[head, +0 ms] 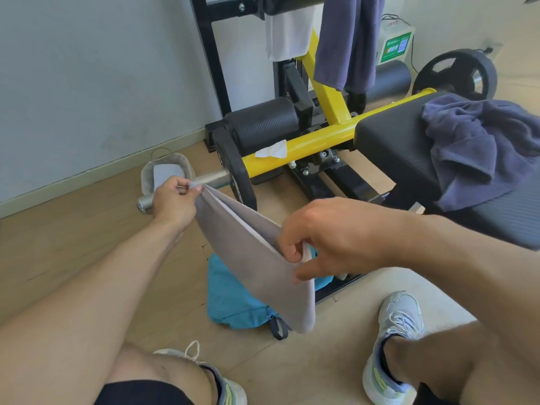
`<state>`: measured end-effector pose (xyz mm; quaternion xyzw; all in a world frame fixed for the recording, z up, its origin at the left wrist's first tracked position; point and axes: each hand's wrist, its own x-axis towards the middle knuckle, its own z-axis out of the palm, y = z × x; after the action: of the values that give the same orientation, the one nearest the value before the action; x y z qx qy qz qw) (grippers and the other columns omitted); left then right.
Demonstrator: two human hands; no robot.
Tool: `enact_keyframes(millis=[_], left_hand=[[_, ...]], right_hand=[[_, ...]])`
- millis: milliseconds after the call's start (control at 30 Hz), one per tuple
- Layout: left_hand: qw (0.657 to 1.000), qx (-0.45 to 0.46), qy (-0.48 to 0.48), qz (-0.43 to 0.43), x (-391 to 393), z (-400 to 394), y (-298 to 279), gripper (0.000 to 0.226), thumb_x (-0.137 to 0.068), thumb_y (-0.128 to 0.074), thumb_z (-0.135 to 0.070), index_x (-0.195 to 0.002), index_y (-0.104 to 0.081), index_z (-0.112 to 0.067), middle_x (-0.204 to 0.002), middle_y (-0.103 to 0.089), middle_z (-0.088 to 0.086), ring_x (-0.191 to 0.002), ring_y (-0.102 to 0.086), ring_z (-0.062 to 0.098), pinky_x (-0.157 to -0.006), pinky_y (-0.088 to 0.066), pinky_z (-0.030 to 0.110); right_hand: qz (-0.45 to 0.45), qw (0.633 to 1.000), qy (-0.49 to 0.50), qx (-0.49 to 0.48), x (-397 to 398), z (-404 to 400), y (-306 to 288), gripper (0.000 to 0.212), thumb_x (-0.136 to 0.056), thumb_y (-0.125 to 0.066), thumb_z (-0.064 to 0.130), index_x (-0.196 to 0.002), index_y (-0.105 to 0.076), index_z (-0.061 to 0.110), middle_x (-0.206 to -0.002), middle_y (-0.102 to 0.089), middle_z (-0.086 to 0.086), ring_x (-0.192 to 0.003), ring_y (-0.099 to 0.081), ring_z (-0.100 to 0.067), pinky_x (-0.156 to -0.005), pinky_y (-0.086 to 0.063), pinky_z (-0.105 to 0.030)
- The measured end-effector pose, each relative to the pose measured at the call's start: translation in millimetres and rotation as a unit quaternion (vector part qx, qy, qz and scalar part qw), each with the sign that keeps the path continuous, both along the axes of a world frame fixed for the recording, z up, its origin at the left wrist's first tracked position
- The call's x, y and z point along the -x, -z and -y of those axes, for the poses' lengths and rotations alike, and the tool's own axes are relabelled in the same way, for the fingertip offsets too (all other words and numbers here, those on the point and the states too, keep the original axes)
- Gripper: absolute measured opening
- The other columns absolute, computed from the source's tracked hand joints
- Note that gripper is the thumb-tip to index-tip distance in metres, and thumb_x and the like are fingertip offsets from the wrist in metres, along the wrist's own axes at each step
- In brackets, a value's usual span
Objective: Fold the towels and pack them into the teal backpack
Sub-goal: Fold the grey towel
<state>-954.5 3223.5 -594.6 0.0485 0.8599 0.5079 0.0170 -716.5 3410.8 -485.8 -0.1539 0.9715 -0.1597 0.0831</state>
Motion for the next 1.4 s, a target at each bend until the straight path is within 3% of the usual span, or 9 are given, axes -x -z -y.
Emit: enact_keyframes(millis=[167,300,400,467,567,733,967,1167,1400], left_hand=[[0.999,-0.040,0.021,0.031,7.4,9.5,0.6,0.018,-0.090,-0.074,-0.031,-0.078,-0.061,-0.029,-0.085,-0.066,0.000,-0.083,-0.059,0.020,-0.086,-0.057,0.052],[0.991,-0.071,0.111,0.020,-7.3,0.6,-11.3,0.017,-0.096,-0.069,-0.030,-0.083,-0.058,-0.028,-0.078,-0.063,-0.005,-0.070,-0.050,0.010,-0.071,-0.040,0.029],[0.983,-0.088,0.158,0.035,-15.3,-2.0,-17.2,0.017,-0.099,-0.065,-0.023,-0.084,-0.057,-0.025,-0.078,-0.063,-0.006,-0.073,-0.053,0.005,-0.069,-0.041,0.014],[0.973,-0.116,0.188,0.065,-17.9,-2.7,-23.1,0.022,-0.101,-0.061,-0.016,-0.080,-0.056,-0.023,-0.076,-0.062,-0.010,-0.074,-0.054,0.006,-0.071,-0.042,0.015],[0.957,-0.178,0.199,0.113,-17.7,-3.8,-30.8,0.030,-0.103,-0.055,-0.015,-0.074,-0.052,-0.022,-0.074,-0.054,-0.009,-0.074,-0.049,0.009,-0.069,-0.038,0.024],[0.977,-0.121,0.131,0.115,-12.9,-1.3,-28.8,0.033,-0.099,-0.061,-0.037,-0.069,-0.053,-0.025,-0.071,-0.056,-0.009,-0.074,-0.049,0.012,-0.069,-0.035,0.032],[0.983,-0.051,0.104,0.142,-13.0,-5.8,-19.1,0.025,-0.103,-0.057,-0.034,-0.082,-0.058,-0.020,-0.086,-0.065,0.001,-0.074,-0.057,0.015,-0.068,-0.045,0.029],[0.979,-0.077,0.077,0.170,-15.7,-7.0,-19.1,0.021,-0.102,-0.056,-0.030,-0.082,-0.055,-0.024,-0.086,-0.063,-0.002,-0.071,-0.056,0.017,-0.069,-0.044,0.031],[0.973,-0.104,0.083,0.186,-35.1,-17.6,-29.3,0.024,-0.101,-0.059,-0.036,-0.109,-0.063,-0.014,-0.107,-0.072,0.012,-0.095,-0.067,0.027,-0.091,-0.056,0.051]], right_hand=[[-0.083,0.967,0.214,0.112,12.1,-42.1,-2.5,0.036,-0.081,-0.082,0.035,-0.066,-0.052,0.021,-0.067,-0.057,0.005,-0.065,-0.051,-0.009,-0.060,-0.041,-0.032],[-0.134,0.899,0.389,0.153,20.3,-75.0,9.2,0.021,-0.081,-0.082,0.023,-0.083,-0.061,0.018,-0.072,-0.055,0.006,-0.062,-0.045,-0.007,-0.056,-0.036,-0.022],[-0.068,0.884,0.438,0.152,19.5,-90.1,15.7,0.028,-0.087,-0.078,0.019,-0.111,-0.067,0.024,-0.092,-0.060,0.005,-0.082,-0.057,-0.014,-0.068,-0.043,-0.022],[0.000,0.895,0.433,0.106,18.0,-94.7,18.5,0.036,-0.092,-0.073,0.019,-0.127,-0.067,0.025,-0.116,-0.065,0.004,-0.104,-0.062,-0.019,-0.085,-0.043,-0.025],[0.075,0.919,0.376,0.092,15.5,-96.3,22.3,0.018,-0.098,-0.065,0.019,-0.112,-0.077,0.023,-0.102,-0.075,0.006,-0.086,-0.069,-0.013,-0.079,-0.050,-0.023],[0.202,0.860,0.298,0.361,8.0,-101.7,19.4,0.017,-0.102,-0.056,0.015,-0.108,-0.071,0.009,-0.097,-0.077,-0.002,-0.086,-0.073,-0.014,-0.077,-0.060,-0.026],[0.231,0.823,0.395,0.335,15.0,-98.7,38.8,0.026,-0.106,-0.051,0.029,-0.114,-0.070,0.013,-0.112,-0.073,-0.006,-0.105,-0.071,-0.025,-0.092,-0.060,-0.047],[0.168,0.812,0.460,0.318,22.5,-94.8,36.7,0.013,-0.098,-0.066,0.023,-0.099,-0.068,0.011,-0.101,-0.075,-0.012,-0.087,-0.076,-0.024,-0.071,-0.064,-0.034],[0.181,0.861,0.389,0.273,19.2,-74.0,26.6,0.028,-0.102,-0.045,0.002,-0.115,-0.063,0.020,-0.093,-0.075,-0.019,-0.082,-0.077,-0.032,-0.081,-0.064,-0.047]])
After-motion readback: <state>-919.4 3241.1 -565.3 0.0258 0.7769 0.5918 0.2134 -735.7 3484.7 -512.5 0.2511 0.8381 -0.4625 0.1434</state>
